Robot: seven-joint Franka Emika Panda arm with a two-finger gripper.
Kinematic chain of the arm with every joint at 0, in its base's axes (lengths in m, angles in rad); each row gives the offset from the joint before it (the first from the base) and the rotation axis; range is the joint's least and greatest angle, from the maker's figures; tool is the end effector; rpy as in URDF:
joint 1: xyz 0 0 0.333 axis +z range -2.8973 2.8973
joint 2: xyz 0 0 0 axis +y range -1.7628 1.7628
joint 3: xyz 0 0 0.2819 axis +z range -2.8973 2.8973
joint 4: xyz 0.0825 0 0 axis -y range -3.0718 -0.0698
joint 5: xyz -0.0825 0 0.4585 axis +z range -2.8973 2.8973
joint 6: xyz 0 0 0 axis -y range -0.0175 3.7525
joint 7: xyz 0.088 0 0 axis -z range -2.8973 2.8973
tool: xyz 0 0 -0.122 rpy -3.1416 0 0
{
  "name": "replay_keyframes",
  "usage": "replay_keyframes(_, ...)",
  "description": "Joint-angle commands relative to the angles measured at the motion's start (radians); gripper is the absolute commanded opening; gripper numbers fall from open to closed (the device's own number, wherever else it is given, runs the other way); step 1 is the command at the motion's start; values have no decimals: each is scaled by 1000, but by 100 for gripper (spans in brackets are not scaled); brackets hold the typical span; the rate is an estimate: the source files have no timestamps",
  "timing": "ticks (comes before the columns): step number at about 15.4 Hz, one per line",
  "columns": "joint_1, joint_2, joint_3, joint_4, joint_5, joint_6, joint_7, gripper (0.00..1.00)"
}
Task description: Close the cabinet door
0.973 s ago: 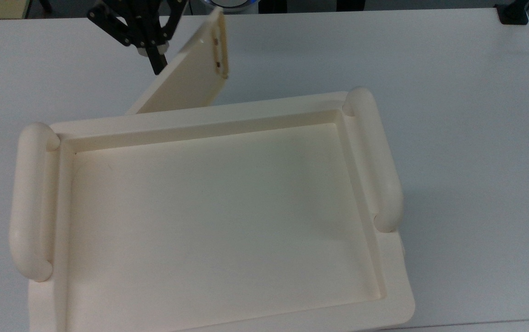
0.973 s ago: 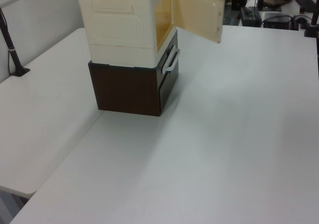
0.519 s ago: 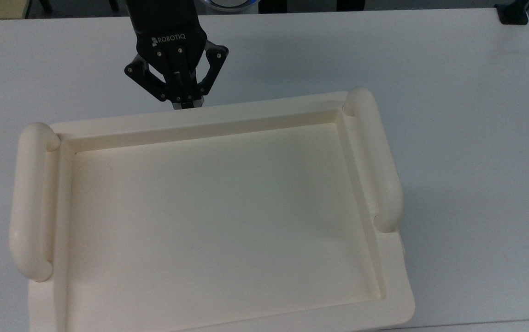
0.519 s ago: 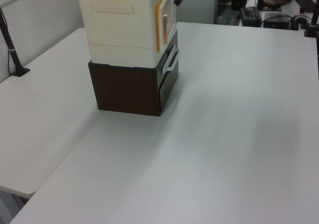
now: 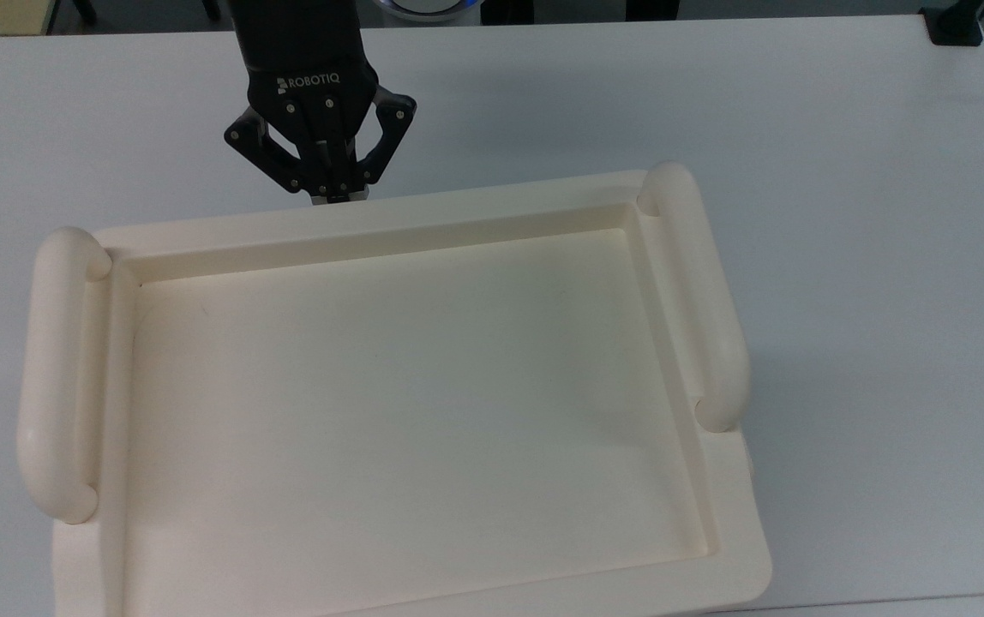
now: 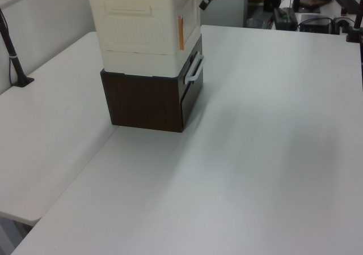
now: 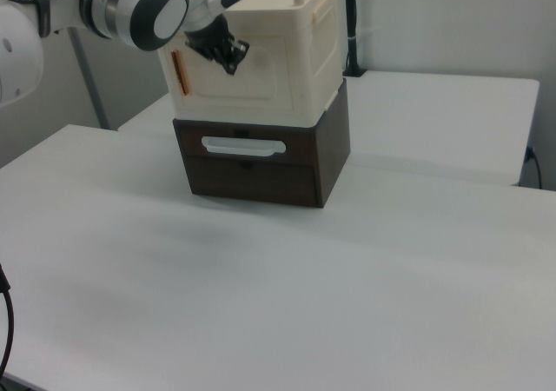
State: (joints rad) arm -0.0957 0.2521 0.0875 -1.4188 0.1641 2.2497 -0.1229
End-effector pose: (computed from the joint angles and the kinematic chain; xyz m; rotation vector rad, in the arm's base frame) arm 0.7549 -0.0069 0.5690 -2.8774 -0.0580 -0.8730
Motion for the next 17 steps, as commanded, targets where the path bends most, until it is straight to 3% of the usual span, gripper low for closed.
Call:
replay_keyframes(1,7,-30,-8,-46,-109,-137,23,2)
replay_keyframes(4,4,-65,-14,-77,-138,-260,26,3)
replay_keyframes(8,1,-131,-12,-120,-236,-485,28,5)
replay_keyframes(14,28,-177,-14,-130,-242,-634,104,24)
replay_keyframes(17,105,-220,-78,-176,-242,-628,111,30)
